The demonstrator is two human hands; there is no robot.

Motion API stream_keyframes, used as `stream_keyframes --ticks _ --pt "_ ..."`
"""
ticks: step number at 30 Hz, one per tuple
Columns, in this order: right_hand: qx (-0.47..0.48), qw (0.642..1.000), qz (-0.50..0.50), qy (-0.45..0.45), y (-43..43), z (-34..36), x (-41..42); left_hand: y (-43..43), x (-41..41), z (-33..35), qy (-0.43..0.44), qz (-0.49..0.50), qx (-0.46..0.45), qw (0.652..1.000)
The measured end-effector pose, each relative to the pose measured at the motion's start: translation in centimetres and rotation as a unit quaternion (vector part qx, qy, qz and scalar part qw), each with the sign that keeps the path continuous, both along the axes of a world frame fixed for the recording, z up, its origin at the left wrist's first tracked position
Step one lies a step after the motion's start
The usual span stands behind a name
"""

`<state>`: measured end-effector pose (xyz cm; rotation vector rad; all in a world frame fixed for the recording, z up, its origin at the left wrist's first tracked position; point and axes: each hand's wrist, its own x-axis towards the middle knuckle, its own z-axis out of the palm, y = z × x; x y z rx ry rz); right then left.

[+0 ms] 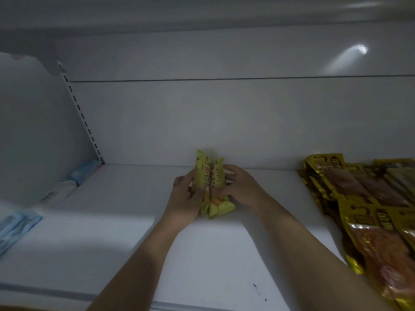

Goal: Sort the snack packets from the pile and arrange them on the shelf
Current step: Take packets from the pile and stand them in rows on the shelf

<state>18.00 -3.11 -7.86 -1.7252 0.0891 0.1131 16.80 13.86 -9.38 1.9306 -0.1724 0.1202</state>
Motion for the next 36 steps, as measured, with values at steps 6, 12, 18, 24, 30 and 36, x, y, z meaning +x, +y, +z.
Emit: stream_keyframes --ticks 6,12,18,24,30,36 --pt "-0.006 1.000 -0.028 -0.004 0.5 0.1 -0.2 0.9 0.4 0.2 0.086 0.011 -0.091 0.992" --pt "-0.203 0.978 0.033 -0.021 0.9 0.8 -1.1 0.9 0.3 0.0 0.036 -0.037 -0.034 0.998" --pt "-0.357 0.932 0.045 -0.041 1.8 2.5 -2.7 0.5 0.3 0.0 0.016 -0.059 0.062 0.996" --pt "-0.367 0.929 -0.008 -0.042 1.1 2.6 -3.1 0.5 0.1 -0.1 0.023 -0.054 0.029 0.998" --pt "-0.316 0.938 -0.125 -0.069 0.9 1.6 -2.4 0.7 0.7 -0.4 0.047 -0.043 0.001 0.998" --pt "-0.166 0.957 -0.193 -0.140 2.2 1.1 -2.1 0.4 0.9 -0.7 0.043 -0.027 -0.064 0.997"
